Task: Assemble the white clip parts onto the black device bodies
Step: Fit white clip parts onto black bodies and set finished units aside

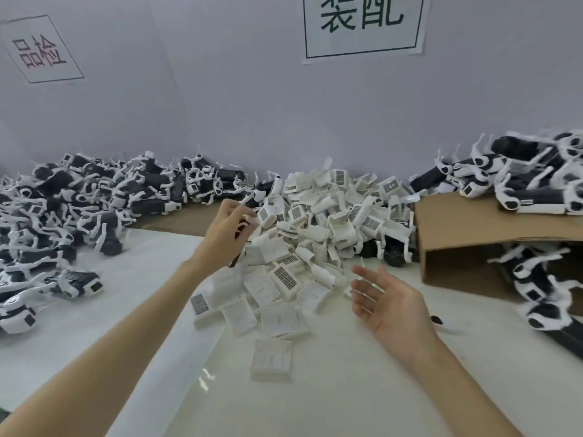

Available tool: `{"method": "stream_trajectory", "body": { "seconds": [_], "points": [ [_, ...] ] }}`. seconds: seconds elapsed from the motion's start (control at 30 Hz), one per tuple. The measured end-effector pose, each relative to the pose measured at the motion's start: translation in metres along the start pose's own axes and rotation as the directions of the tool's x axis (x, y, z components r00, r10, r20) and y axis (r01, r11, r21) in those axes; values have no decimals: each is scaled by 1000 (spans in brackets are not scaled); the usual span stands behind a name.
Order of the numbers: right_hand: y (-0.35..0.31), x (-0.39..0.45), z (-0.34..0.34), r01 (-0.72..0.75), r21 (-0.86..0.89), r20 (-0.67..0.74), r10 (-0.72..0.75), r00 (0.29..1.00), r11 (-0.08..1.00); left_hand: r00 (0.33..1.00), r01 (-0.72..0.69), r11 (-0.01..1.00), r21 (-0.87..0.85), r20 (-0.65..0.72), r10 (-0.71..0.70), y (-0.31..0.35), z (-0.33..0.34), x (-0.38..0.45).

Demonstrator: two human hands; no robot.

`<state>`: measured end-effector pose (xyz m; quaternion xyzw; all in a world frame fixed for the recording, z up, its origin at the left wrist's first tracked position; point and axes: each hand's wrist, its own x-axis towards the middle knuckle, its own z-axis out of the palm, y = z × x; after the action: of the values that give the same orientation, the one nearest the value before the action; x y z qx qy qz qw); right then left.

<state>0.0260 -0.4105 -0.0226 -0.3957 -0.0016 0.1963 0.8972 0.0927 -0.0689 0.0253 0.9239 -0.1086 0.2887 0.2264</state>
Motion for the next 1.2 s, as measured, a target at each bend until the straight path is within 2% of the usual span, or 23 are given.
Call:
{"method": "stream_trajectory", "body": {
  "seconds": [0.1,0.2,0.27,0.33,0.4,0.43,0.5,0.57,0.67,0.73,0.77,0.83,1.0,1.1,1.2],
  "points": [
    [-2,-3,0,26,-20,-9,-26,1000,999,980,-196,969,-152,-72,187,68,25,-1],
    [-7,-4,-2,132,-73,-27,-135,991,988,943,-326,911,-252,-18,332,120,46,-18],
    [-12,-7,-3,216,-191,26,-215,976,958,895,-425,875,-231,35,444,144,60,-32],
    [-14,-13,-3,272,-446,96,-256,962,853,841,-526,839,-140,61,537,157,73,-45],
    [-13,-15,-6,290,-708,122,-293,948,644,836,-535,839,-101,82,543,160,82,-53],
    [-11,-15,-7,282,-768,118,-305,945,575,847,-511,852,-115,101,522,159,83,-56],
    [-7,-14,-7,249,-797,65,-330,942,551,856,-494,860,-129,104,507,155,82,-58],
    [-6,-11,-6,184,-787,-38,-344,938,589,856,-505,854,-122,57,514,150,78,-57],
    [-8,-10,-8,142,-752,-120,-346,931,643,914,-405,910,-86,-35,404,138,69,-57],
    [-8,-11,-9,169,-678,-142,-353,925,715,958,-271,962,-30,-102,267,131,62,-54],
    [-9,-11,-8,191,-598,-161,-350,923,778,980,-181,982,-56,-91,176,128,59,-53],
    [-12,-11,-7,227,-419,-191,-330,924,879,999,-25,985,-173,19,29,125,54,-50],
    [-22,-10,-5,277,-161,-161,-302,940,947,963,137,909,-393,268,-29,123,51,-50],
    [-24,-12,-3,262,-150,-111,-279,954,953,941,217,821,-528,336,-33,131,44,-49],
    [-24,-16,-1,258,-217,-48,-274,961,942,912,312,670,-673,411,-11,136,36,-46]
  ]
}}
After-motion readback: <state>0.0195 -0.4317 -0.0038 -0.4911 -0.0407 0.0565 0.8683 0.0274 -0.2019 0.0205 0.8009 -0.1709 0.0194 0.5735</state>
